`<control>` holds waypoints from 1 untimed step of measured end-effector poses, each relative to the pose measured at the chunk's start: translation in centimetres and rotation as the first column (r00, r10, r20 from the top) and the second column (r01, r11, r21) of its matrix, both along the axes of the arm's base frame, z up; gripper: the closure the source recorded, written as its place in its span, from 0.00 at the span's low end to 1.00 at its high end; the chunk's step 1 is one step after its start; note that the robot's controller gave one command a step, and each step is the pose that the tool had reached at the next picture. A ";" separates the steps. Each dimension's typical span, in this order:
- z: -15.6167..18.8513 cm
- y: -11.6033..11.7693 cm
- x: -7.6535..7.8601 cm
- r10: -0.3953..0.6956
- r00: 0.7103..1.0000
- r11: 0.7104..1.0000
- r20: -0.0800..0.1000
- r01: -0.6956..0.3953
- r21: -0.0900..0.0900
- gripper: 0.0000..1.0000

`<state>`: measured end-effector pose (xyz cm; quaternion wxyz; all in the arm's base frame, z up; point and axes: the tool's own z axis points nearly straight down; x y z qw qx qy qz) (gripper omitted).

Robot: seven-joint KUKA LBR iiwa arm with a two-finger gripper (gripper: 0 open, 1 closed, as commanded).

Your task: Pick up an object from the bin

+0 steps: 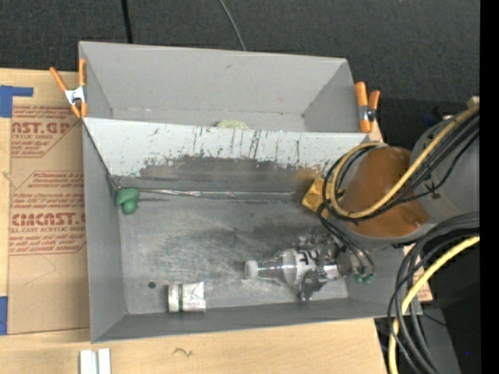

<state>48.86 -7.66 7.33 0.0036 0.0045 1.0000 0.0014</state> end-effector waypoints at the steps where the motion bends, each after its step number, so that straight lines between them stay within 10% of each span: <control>1: 0.3 0.0 0.0 0.001 1.000 1.000 -0.002 -0.001 0.000 1.00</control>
Offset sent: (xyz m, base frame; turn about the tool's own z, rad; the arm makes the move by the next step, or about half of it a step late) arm 0.0001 -0.0002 0.0310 0.0000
